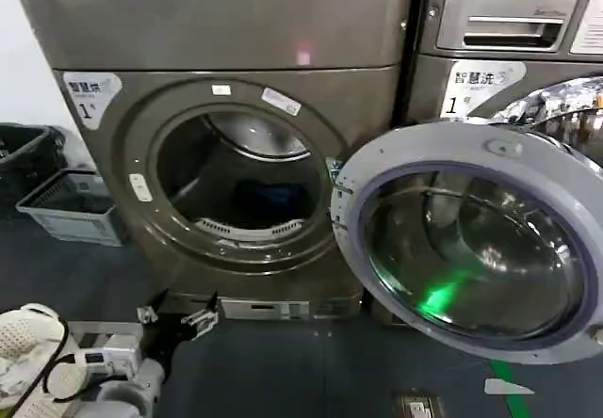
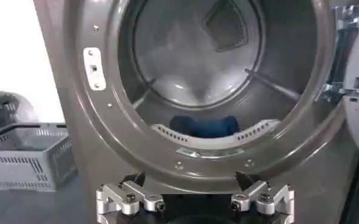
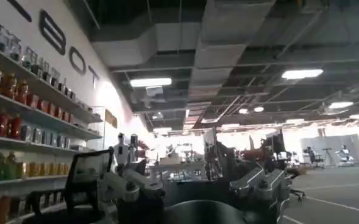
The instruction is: Grasp the clothes from the dryer.
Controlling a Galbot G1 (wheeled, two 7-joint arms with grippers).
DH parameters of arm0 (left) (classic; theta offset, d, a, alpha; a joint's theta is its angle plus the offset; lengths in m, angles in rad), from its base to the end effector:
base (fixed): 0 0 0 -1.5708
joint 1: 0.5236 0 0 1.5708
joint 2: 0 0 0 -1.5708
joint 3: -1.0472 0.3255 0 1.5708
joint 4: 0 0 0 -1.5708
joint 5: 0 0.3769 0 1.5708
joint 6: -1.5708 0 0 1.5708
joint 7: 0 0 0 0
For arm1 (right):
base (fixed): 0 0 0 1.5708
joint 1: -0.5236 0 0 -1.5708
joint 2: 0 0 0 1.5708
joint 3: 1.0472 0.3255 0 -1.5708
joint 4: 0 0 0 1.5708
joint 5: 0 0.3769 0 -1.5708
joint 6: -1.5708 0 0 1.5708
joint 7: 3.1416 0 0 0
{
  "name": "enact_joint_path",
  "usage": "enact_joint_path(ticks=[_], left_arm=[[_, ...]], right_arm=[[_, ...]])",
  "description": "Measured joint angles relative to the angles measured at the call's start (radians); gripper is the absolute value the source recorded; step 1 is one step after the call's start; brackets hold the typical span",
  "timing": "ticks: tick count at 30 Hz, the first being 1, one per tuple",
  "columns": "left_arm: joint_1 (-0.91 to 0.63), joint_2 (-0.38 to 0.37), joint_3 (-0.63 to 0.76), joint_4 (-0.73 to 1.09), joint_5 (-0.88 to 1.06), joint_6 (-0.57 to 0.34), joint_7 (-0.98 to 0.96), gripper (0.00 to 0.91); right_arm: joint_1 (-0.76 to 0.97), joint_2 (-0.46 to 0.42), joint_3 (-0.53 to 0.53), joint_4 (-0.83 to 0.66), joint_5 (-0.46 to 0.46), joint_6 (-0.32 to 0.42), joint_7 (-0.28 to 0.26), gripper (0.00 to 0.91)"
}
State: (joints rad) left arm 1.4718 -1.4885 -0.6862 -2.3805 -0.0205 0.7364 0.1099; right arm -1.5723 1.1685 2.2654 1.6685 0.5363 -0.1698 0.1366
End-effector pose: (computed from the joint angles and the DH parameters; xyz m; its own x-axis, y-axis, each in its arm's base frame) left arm 0.2136 0.0463 -0.1503 -0.9399 -0.0322 0.3400 -0.0034 0.9964 0.0851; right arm -0.1159 -0.4532 -0.0727 0.0362 0.9410 -0.3365 0.9983 -0.0186 0.0552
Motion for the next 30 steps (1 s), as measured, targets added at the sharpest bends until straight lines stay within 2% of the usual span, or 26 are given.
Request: enact_joint_path(ticks=[30], left_arm=[[-0.006,0.002,-0.003,0.011,0.0,0.0,0.0,0.907]], right_arm=[[0.01,0.002,-0.015,0.012,-0.003,0.0,0.0,0.907]])
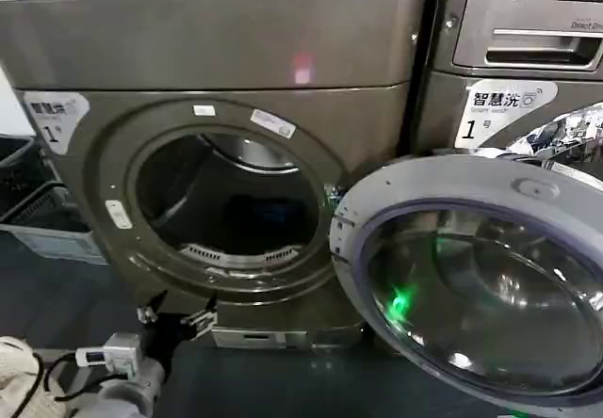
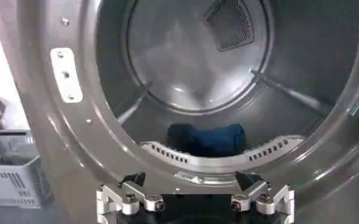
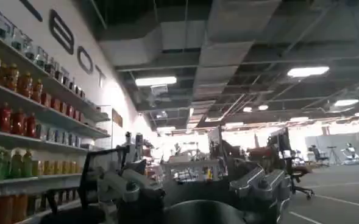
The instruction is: Grasp the clothes from the dryer.
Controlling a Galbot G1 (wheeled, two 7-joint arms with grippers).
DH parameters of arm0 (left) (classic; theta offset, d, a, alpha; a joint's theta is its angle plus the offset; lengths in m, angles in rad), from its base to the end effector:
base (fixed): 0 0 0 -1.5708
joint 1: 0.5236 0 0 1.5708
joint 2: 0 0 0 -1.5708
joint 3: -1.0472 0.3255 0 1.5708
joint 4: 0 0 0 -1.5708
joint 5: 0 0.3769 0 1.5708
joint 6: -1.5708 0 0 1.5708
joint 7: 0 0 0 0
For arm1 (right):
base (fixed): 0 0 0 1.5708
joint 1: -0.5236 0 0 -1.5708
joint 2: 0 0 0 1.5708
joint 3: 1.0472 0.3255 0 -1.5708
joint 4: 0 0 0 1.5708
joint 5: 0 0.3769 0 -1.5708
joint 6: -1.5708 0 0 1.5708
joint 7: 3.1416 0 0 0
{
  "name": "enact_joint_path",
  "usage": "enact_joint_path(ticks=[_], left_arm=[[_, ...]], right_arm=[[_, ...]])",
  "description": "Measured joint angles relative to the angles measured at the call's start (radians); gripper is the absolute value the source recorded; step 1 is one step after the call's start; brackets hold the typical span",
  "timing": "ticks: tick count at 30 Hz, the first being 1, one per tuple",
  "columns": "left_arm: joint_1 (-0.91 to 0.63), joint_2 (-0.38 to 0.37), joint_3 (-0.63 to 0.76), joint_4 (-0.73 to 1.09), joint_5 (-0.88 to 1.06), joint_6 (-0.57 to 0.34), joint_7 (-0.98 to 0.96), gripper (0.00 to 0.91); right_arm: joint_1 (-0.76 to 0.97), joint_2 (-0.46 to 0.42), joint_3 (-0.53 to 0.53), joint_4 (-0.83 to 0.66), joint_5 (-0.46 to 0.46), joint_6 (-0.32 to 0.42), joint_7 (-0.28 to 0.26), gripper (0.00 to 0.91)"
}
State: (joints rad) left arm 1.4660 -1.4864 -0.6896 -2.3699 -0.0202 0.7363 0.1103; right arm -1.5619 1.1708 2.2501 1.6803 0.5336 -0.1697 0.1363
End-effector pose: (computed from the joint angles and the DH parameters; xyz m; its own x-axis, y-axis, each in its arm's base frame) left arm 0.2159 0.0479 -0.1525 -0.9383 -0.0362 0.3440 -0.0065 0.9962 0.0873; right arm -0.1085 -0.4516 -0.0739 0.0220 0.9408 -0.3382 0.9985 -0.0034 0.0555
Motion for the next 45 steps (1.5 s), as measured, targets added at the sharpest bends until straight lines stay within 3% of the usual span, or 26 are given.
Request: enact_joint_path(ticks=[45], left_arm=[[0.0,-0.008,0.0,0.01,0.004,0.0,-0.001,0.907]], right_arm=[[-0.008,0.006,0.003,-0.001,0.001,0.001,0.001,0.907]])
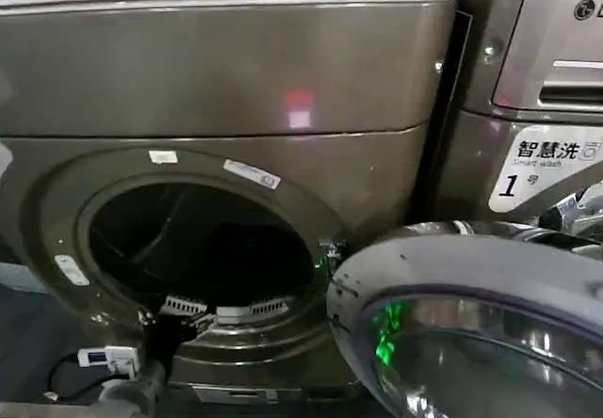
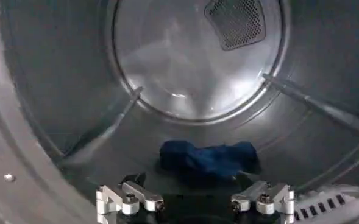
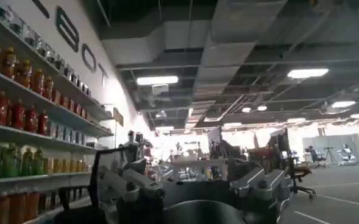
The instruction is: Grasp the clothes from the dryer.
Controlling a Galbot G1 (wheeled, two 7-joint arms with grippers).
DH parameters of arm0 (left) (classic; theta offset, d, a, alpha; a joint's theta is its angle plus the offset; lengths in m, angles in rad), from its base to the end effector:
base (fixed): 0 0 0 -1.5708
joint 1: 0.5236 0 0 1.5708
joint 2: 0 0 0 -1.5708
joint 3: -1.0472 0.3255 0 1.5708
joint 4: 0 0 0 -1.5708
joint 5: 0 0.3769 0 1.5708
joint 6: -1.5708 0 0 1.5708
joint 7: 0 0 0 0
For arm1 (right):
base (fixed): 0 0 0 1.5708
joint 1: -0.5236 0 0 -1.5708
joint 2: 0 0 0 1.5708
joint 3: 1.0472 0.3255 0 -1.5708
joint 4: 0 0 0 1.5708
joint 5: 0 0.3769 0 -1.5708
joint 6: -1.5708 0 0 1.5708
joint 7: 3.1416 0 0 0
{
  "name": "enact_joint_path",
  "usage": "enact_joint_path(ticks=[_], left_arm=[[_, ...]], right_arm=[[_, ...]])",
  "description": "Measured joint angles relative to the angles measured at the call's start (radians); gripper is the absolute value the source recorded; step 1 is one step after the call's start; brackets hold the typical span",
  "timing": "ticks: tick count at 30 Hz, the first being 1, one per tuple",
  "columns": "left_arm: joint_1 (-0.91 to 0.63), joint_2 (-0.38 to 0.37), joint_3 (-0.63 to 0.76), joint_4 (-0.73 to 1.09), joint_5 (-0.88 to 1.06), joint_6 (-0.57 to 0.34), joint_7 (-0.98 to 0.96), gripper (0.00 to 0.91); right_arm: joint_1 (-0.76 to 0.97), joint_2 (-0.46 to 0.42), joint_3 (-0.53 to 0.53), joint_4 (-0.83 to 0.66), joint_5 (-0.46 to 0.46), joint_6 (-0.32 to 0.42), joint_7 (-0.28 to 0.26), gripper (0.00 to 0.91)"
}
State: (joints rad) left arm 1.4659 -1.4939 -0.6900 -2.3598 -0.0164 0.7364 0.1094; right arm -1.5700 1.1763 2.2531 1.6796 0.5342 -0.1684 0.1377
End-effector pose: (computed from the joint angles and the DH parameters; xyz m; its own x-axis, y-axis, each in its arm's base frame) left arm 0.2171 0.0483 -0.1563 -0.9345 -0.0415 0.3535 -0.0127 0.9964 0.0834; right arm -0.1115 -0.4509 -0.0749 0.0262 0.9416 -0.3356 0.9987 -0.0100 0.0498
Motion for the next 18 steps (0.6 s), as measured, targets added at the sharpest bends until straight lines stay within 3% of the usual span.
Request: enact_joint_path(ticks=[18], left_arm=[[-0.006,-0.003,0.003,0.011,0.012,0.0,-0.002,0.907]], right_arm=[[0.0,0.001,-0.004,-0.002,-0.011,0.005,0.002,0.907]])
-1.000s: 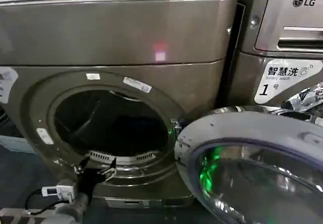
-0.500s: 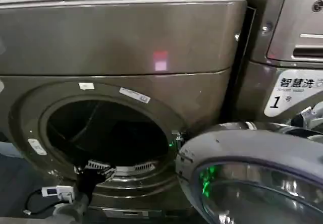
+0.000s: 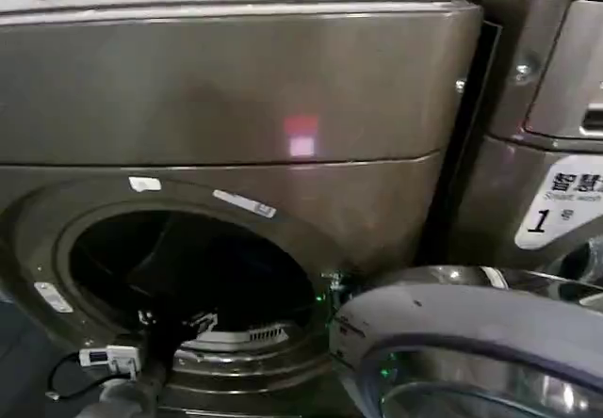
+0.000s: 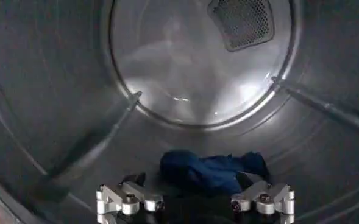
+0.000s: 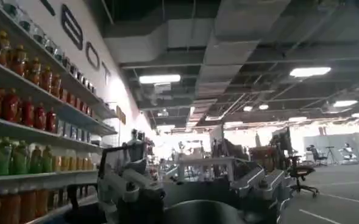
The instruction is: Grasp the clothes from the dryer.
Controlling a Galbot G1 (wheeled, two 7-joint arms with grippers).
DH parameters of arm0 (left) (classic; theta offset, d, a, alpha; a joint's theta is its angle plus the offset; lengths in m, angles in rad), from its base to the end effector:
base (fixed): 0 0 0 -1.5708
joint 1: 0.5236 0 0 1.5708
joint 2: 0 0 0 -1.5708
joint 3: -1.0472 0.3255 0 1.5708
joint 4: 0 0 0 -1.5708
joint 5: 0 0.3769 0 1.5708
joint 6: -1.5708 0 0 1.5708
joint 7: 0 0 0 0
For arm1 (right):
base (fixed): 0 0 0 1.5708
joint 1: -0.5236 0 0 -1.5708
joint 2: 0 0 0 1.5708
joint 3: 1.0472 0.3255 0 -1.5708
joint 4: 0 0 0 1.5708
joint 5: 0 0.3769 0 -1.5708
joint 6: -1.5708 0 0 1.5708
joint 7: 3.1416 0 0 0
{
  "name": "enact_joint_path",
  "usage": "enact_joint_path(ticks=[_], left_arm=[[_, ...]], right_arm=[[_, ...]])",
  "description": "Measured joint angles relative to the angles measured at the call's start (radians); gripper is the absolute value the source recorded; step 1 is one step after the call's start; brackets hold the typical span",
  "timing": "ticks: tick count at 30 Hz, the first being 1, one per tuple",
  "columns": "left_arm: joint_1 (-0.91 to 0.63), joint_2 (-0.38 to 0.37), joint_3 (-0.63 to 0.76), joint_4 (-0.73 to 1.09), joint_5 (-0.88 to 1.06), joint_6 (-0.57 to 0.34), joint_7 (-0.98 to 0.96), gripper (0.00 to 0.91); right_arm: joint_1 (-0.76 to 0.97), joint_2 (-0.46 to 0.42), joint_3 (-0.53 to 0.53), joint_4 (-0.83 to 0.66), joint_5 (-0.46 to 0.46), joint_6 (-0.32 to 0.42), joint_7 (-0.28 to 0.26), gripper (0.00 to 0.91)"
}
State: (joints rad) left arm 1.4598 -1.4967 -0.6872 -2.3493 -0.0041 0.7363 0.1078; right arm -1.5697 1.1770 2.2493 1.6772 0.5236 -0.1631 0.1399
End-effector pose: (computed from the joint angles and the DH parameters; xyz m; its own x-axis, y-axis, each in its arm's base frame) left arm 0.2195 0.0481 -0.1588 -0.9324 -0.0496 0.3579 -0.0182 0.9957 0.0905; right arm -0.1108 -0.4515 -0.0765 0.0286 0.9409 -0.3376 0.9990 -0.0155 0.0412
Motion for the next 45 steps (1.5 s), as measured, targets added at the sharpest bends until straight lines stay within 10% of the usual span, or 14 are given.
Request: enact_joint_path(ticks=[45], left_arm=[[-0.425,0.03,0.034,0.465,0.079,0.0,0.051,0.907]], right_arm=[[0.023,-0.005,-0.051,0.012,-0.026,0.017,0.001,0.907]])
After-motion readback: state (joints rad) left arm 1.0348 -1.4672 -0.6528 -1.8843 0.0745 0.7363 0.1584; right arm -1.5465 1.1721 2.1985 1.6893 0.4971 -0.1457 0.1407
